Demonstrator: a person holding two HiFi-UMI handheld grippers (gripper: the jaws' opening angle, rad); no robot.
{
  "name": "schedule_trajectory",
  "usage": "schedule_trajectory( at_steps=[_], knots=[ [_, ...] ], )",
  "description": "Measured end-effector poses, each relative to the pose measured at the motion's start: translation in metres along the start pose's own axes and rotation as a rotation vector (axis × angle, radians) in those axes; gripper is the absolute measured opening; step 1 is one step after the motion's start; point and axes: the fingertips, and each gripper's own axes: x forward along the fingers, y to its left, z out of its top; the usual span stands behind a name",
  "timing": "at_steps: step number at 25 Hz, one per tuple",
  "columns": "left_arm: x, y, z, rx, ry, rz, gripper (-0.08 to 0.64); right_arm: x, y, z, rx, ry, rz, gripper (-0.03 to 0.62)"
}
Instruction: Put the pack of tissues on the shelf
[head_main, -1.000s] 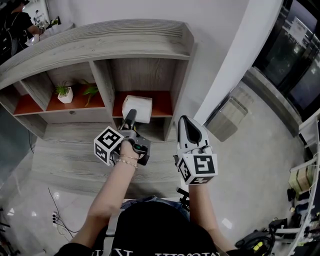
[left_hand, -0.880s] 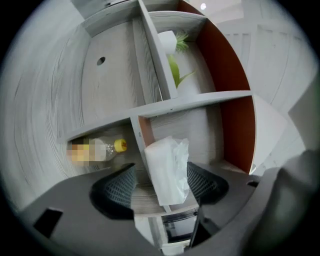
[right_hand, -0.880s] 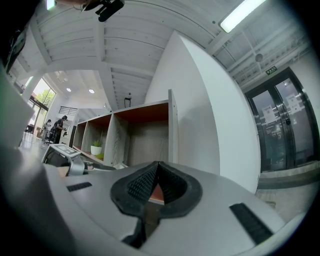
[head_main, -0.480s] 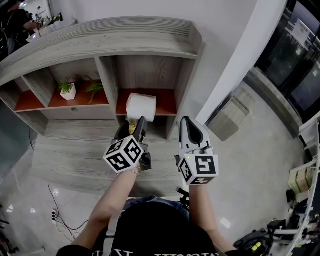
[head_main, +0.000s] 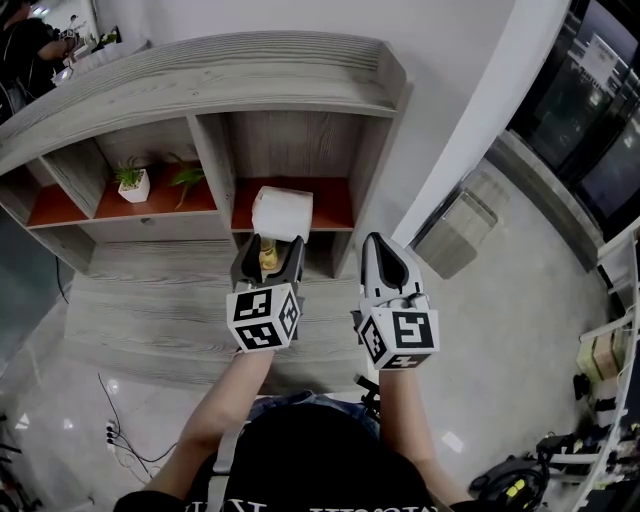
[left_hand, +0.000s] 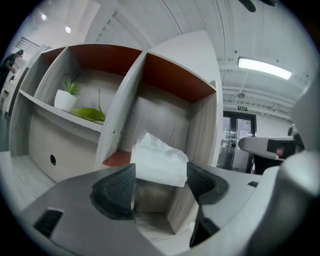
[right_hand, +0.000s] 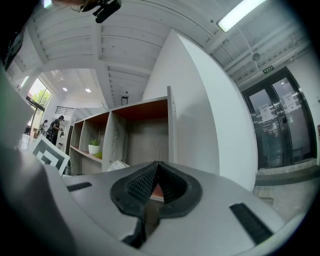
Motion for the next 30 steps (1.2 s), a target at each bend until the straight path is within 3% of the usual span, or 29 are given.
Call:
schedule_trajectory(
  at_steps=[30],
  knots=[
    [0.043, 0.001, 0.004, 0.119, 0.073, 0.071, 0.305, 0.011, -0.011, 0.006, -0.004, -0.003, 0.013, 0.015]
  ],
)
